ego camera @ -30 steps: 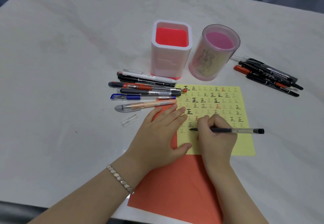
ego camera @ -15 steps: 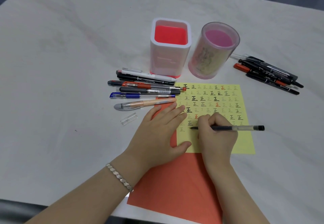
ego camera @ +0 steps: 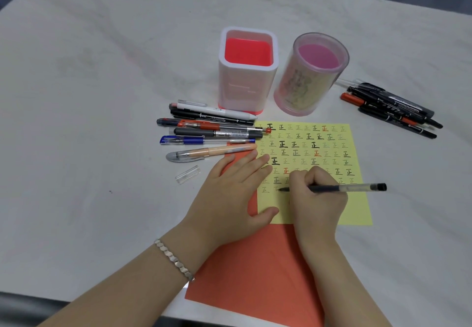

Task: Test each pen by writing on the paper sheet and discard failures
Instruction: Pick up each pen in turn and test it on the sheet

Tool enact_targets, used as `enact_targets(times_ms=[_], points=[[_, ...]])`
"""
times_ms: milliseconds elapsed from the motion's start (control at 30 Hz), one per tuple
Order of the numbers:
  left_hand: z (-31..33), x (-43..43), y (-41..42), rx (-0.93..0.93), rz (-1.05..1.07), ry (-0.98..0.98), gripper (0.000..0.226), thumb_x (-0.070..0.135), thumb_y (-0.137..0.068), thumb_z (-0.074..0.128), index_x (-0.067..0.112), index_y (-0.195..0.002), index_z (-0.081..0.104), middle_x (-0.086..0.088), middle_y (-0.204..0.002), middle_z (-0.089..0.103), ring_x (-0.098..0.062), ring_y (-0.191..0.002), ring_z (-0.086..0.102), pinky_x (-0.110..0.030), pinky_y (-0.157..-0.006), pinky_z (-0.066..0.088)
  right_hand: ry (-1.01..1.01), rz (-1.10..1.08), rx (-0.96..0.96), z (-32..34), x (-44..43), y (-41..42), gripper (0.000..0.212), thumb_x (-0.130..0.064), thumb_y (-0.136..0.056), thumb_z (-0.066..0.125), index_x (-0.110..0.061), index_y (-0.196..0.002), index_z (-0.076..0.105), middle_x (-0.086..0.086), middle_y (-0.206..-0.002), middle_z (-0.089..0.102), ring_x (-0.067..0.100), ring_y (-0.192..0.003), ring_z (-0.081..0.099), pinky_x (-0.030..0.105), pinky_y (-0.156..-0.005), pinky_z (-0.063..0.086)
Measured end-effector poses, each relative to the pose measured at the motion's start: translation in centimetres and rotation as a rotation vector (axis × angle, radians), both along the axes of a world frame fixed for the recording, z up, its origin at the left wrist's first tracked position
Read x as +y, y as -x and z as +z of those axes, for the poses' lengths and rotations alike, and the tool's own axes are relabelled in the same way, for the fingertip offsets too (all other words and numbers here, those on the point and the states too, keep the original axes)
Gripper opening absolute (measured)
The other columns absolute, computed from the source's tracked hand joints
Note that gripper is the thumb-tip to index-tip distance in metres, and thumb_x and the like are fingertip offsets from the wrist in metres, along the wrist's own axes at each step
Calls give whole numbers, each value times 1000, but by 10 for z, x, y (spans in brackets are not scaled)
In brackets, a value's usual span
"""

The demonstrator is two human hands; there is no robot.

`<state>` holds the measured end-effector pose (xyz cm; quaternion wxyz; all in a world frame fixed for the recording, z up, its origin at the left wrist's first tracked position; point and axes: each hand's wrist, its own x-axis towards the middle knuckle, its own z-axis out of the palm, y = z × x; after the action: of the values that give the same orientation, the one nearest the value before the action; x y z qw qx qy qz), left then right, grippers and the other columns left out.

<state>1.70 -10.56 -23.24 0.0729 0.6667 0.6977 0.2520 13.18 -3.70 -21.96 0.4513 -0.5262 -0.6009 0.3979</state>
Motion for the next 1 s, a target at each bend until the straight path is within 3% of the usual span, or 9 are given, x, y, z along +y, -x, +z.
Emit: enact_targets(times_ms=[733,1000], points=[[-2,0,0,4,3,4,66,55,-72,50,16,-125,58,3,-138,49,-12,-133,37,-40,-108,23,50,40,-4,2,-1,1,30,-10,-62,48,-16,-45,25,-4,-40,24,8,-42,25,12,-44,24],[-1,0,0,10,-2,7,65,55,-72,49,16,-123,59,3,-137,51,-12,-132,38,-40,-107,23,36,-55,1,0,0,-3,43,5,-69,49,-19,-46,21,-7,-35,24,7,-40,23,12,-43,22]])
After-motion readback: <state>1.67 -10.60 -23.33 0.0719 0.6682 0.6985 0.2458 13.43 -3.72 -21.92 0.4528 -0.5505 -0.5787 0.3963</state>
